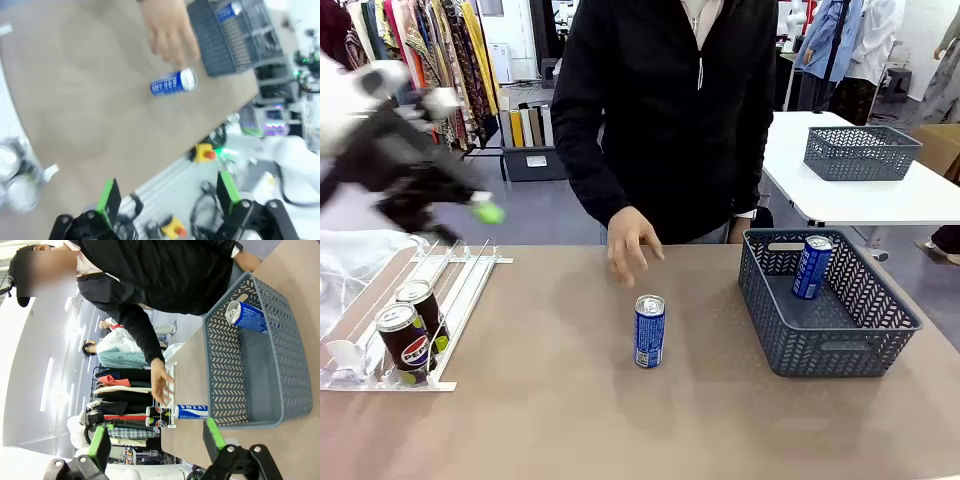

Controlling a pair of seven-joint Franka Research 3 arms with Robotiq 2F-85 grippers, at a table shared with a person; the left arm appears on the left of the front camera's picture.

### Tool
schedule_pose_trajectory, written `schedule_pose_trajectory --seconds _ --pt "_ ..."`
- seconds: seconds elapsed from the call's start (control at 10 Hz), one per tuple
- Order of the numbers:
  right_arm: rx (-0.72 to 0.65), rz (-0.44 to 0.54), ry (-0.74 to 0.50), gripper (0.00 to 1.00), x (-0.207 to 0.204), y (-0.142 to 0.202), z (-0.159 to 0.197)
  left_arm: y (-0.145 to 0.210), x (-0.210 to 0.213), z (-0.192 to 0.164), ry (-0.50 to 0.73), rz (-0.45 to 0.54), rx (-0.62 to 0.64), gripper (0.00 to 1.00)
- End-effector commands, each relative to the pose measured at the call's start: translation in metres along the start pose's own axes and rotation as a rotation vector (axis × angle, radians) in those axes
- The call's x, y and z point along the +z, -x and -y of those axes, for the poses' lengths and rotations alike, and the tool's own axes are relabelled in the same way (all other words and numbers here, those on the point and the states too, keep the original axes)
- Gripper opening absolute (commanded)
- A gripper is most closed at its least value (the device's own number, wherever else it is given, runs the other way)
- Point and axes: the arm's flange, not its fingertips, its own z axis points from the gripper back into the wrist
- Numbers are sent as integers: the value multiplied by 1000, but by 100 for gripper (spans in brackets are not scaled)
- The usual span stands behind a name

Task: Retrieve and store the cans from the dispenser.
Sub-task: Pick up the last remaining can from one row of the Automatic Can Dispenser and place it in the middle of the table.

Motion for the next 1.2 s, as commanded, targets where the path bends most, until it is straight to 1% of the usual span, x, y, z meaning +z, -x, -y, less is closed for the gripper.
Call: schedule_pose_trajectory --seconds 0.0,0.1,0.3,0.4,0.5,0.6,1.1 --pt "-1 0 -11 100 1 0 -3 16 47 -89 130 -24 175 100" --pt "-1 0 -11 100 1 0 -3 29 62 -133 221 -9 254 100" --pt "-1 0 -11 100 1 0 -3 62 71 -215 418 64 405 100" --pt "-1 0 -11 100 1 0 -3 79 66 -234 475 145 455 100" --pt "-1 0 -11 100 1 0 -3 89 56 -242 403 270 564 100" --pt "-1 0 -11 100 1 0 -3 91 77 -232 387 70 431 100" --pt "-1 0 -11 100 1 0 -3 91 77 -232 387 70 431 100"
